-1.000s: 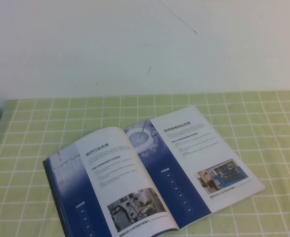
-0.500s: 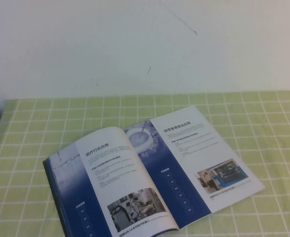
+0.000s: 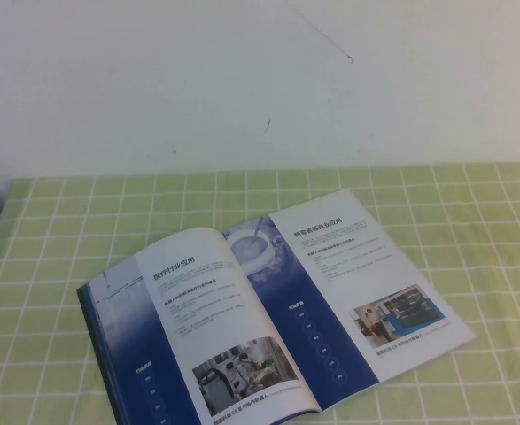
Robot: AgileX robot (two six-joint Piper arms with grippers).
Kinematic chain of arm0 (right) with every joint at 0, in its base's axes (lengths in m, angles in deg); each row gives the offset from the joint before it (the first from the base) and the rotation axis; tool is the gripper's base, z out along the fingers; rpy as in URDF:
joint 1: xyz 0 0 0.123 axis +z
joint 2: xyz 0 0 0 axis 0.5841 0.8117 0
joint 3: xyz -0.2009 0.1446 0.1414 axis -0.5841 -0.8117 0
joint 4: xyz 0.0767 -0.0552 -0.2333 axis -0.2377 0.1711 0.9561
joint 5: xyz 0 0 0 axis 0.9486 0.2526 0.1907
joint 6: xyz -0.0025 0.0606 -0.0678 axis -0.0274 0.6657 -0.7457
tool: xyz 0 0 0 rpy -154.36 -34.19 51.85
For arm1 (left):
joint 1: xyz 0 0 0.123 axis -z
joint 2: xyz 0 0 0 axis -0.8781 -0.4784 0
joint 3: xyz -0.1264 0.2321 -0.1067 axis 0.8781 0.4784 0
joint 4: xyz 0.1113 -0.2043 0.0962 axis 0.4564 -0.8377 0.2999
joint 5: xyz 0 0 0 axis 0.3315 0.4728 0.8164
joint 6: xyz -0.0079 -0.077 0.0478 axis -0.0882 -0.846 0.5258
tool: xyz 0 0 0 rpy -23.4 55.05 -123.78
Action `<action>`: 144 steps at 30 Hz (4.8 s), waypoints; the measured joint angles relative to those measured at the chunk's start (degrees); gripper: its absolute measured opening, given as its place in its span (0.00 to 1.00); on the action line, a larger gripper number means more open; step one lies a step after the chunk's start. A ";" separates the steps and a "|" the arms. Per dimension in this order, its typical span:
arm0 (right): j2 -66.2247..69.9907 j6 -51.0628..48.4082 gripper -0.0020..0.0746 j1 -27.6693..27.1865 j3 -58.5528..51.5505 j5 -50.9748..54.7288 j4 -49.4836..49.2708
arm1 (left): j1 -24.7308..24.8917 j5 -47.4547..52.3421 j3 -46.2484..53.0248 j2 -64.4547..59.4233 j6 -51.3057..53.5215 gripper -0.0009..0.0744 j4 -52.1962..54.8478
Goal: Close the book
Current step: 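Close the open booklet and leave it lying on the table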
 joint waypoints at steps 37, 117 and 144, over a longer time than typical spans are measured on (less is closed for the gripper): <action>58.15 -1.25 0.02 18.51 27.07 -6.54 5.21 | 0.00 31.38 -33.34 -87.55 13.50 0.01 -16.87; 58.55 11.92 0.02 16.66 31.59 6.44 17.64 | 16.99 32.42 -46.32 -101.01 -3.00 0.01 12.53; 59.17 11.79 0.02 16.66 31.81 6.21 16.82 | 16.99 6.96 -32.86 -95.56 -1.79 0.01 -9.61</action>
